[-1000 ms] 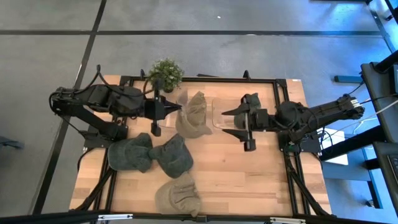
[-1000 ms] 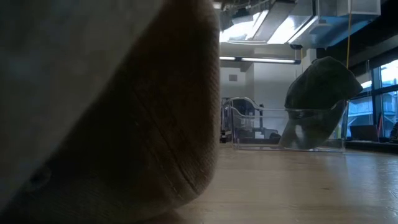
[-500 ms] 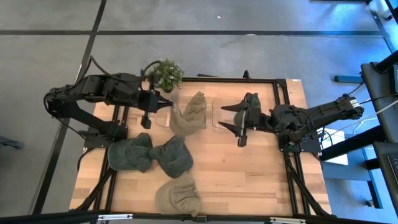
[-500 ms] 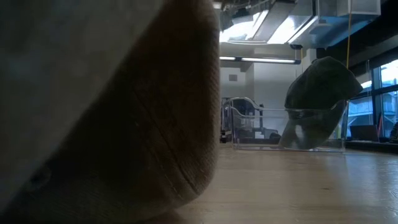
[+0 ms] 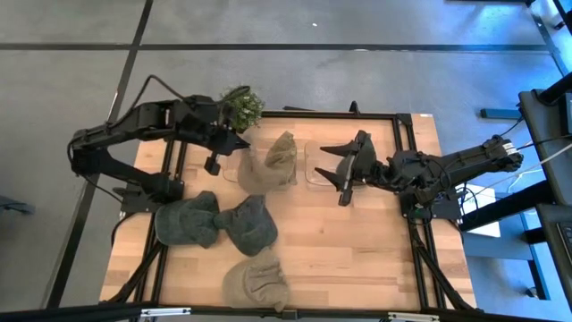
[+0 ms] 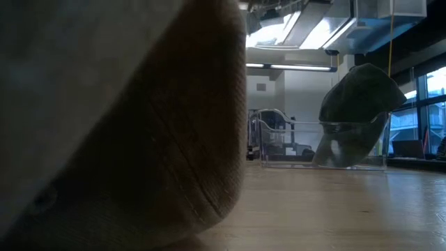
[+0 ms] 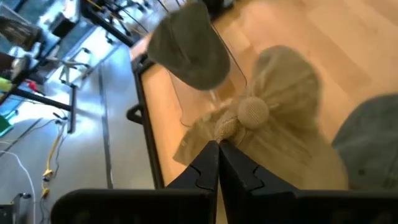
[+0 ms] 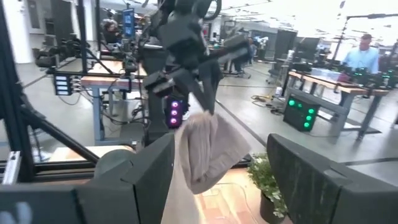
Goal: Pick & Place hat
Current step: Put the right brown cap into the left transparent bin
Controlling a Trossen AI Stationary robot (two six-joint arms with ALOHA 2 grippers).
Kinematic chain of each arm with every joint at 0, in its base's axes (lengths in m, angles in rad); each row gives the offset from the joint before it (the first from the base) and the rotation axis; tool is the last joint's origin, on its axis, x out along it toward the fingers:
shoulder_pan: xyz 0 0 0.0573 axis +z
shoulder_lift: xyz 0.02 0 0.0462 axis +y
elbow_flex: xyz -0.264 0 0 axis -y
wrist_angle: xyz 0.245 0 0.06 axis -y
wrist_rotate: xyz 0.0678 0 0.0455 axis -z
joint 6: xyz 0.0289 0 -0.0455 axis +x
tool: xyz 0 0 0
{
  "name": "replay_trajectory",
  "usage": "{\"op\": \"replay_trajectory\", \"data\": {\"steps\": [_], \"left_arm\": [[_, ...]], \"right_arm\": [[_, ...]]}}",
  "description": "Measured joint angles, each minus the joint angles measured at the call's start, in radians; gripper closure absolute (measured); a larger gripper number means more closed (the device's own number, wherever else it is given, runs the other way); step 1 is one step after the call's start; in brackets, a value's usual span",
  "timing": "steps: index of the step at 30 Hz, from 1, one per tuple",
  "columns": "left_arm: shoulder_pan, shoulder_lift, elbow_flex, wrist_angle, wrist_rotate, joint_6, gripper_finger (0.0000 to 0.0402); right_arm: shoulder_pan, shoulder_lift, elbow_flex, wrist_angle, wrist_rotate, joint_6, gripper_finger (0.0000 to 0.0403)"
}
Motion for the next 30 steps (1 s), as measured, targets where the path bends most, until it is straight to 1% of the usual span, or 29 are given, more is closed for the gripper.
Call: {"op": "replay_trajectory", "data": {"steps": [6, 13, 16, 18, 22, 24, 28, 30], "left_arm": [[0.065, 0.004, -0.097, 0.052, 0.036, 0.064, 0.0399], [0.109, 0.012, -0.208, 0.124, 0.022, 0.158, 0.0399], [0.115, 0.02, -0.244, 0.186, -0.024, 0.201, 0.0399], [0.115, 0.025, -0.268, 0.214, -0.033, 0.227, 0.0399], [0.114, 0.053, -0.293, 0.239, 0.076, 0.272, 0.0399], [0.113, 0.079, -0.296, 0.241, 0.084, 0.273, 0.0399], [0.115, 0.122, -0.296, 0.241, -0.008, 0.286, 0.0399], [0.115, 0.129, -0.296, 0.238, -0.033, 0.305, 0.0399]], "right_arm": [[0.0, 0.0, 0.0, 0.002, 0.051, 0.0, 0.0147], [-0.012, 0.0, 0.0, 0.008, 0.051, 0.016, 0.0147], [-0.027, 0.0, 0.0, 0.007, 0.051, 0.05, 0.0147], [-0.035, 0.002, 0.0, 0.008, 0.051, 0.064, 0.0147], [-0.044, 0.005, 0.0, 0.001, 0.051, 0.076, 0.0147], [-0.048, 0.007, 0.0, 0.001, 0.051, 0.076, 0.0147], [-0.047, 0.01, 0.0, -0.001, 0.05, 0.077, 0.0147], [-0.047, 0.015, 0.0, -0.001, 0.05, 0.077, 0.0147]]}}
